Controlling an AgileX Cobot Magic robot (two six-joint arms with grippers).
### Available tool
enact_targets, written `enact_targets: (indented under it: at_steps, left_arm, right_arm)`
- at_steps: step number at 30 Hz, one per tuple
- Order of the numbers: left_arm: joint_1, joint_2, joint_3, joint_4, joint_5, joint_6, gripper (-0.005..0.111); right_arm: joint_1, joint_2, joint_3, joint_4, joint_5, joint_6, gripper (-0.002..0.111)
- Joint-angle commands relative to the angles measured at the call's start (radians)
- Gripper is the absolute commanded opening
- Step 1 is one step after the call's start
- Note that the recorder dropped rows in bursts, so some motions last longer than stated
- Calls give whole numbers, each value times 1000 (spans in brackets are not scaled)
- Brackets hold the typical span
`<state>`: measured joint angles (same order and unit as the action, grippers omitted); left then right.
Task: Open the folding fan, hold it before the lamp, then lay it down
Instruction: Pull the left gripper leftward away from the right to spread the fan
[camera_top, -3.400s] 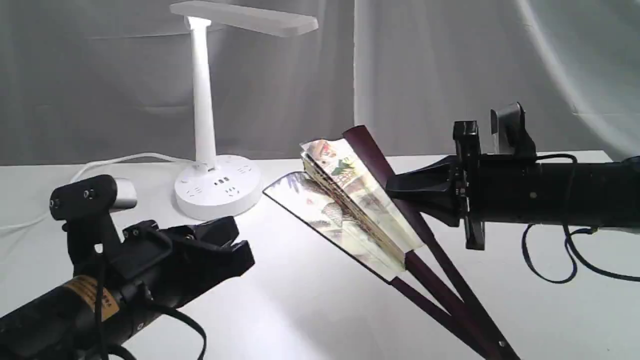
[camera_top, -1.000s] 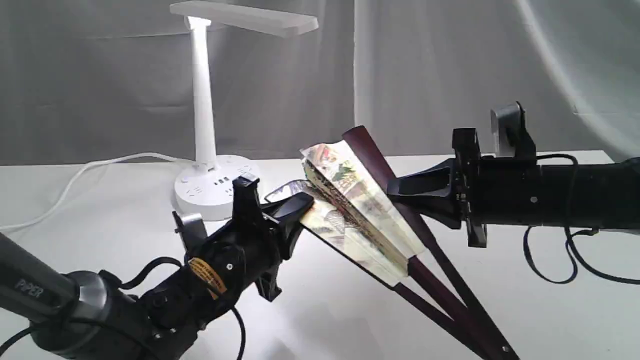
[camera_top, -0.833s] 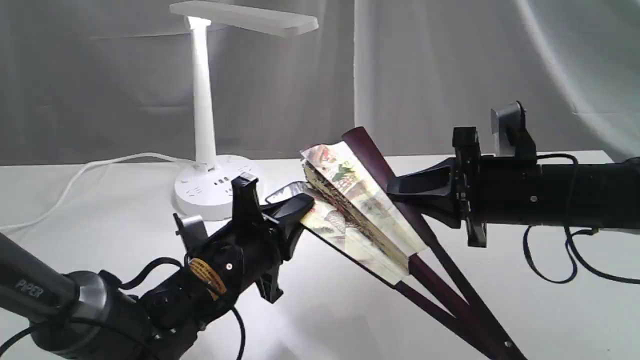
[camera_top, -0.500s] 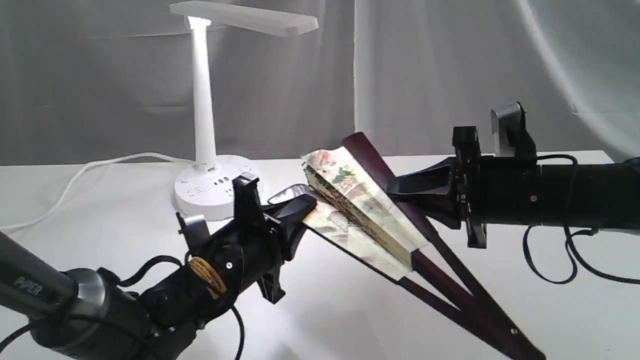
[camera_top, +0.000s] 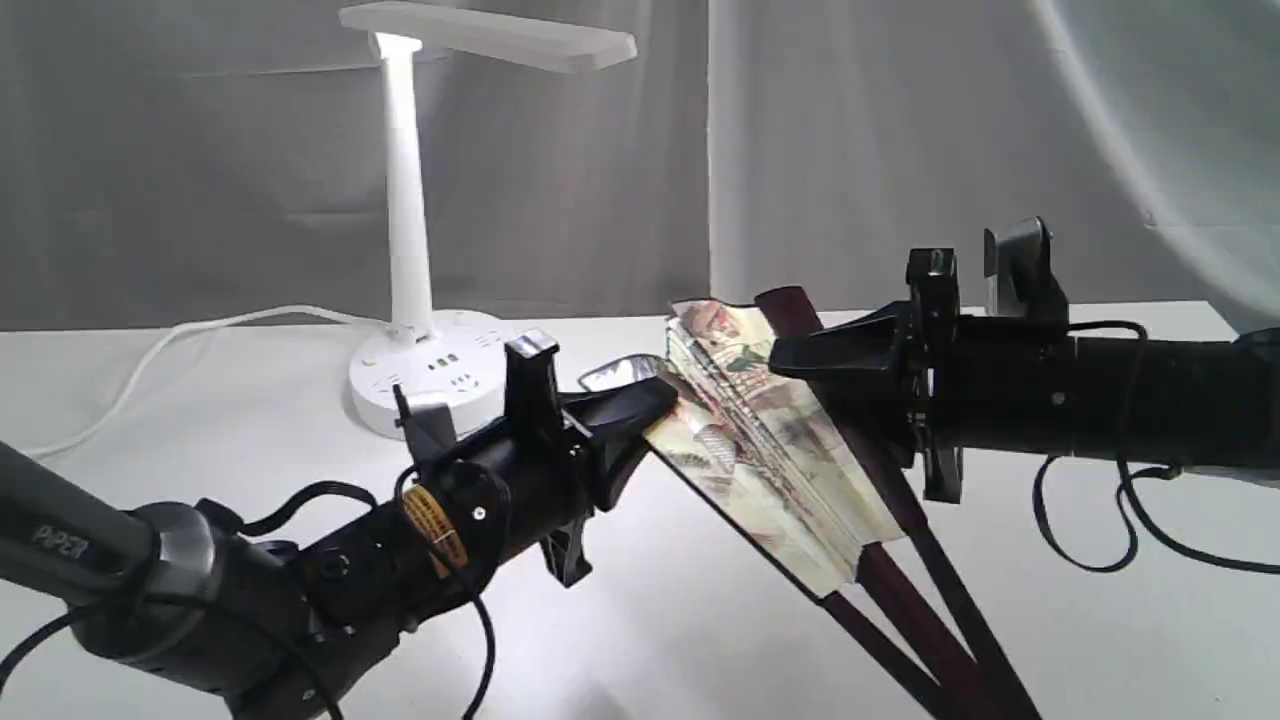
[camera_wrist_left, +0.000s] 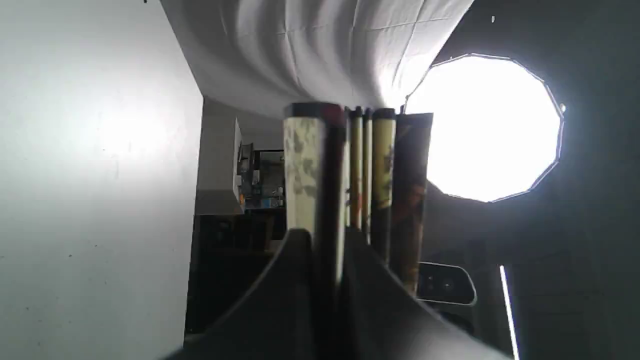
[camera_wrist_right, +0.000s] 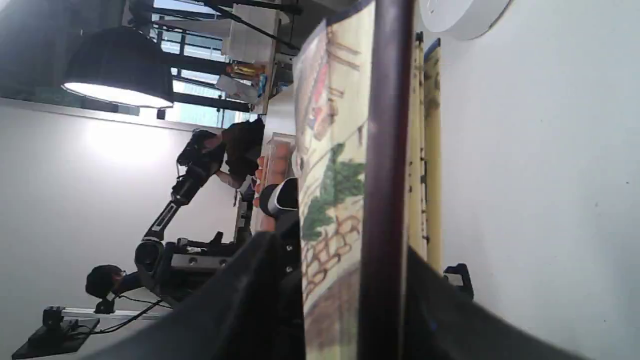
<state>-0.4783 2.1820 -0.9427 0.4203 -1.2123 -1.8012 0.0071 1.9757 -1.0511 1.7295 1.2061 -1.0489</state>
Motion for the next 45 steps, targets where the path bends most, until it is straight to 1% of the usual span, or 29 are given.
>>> enact_targets:
  at_steps: [1,3,6,8,11,12,22,26,33,36,45]
  left_arm:
    - [21,-5,-4,25,-9,-16,0]
    - [21,-5,-4,23,-9,-37,0]
    - [21,-5,-4,23,-9,-37,0]
    - [21,-5,-4,23,-9,-37,0]
    - [21,-5,-4,23,-9,-37,0]
    - [21,-5,-4,23,-9,-37,0]
    - [21,-30,-4,-20,-9,-8,0]
    - [21,-41,-4,-22,-9,-1,0]
    - [21,-41,2,-33,-9,-1,0]
    - [21,-48,12,-58,-9,-30,0]
    - [21,-89,55,-165,-9,-20,0]
  right_arm:
    - [-7,-2,2,15,10,0,33]
    - [-7,-2,2,15,8,0,31]
    - [-7,-2,2,15,8,0,26]
    - [-7,-2,2,15,3,-3,18]
    - [-7,-2,2,15,-20,-6,1]
    - [-7,-2,2,15,-23,-6,0]
    - [-7,-2,2,15,-71,2,0]
    - [-7,-2,2,15,-78,37,0]
    - [-7,-2,-6,15,-41,63,0]
    - [-7,-2,-29,15,-34,80,0]
    - [-7,-2,-100,15,-50,119,0]
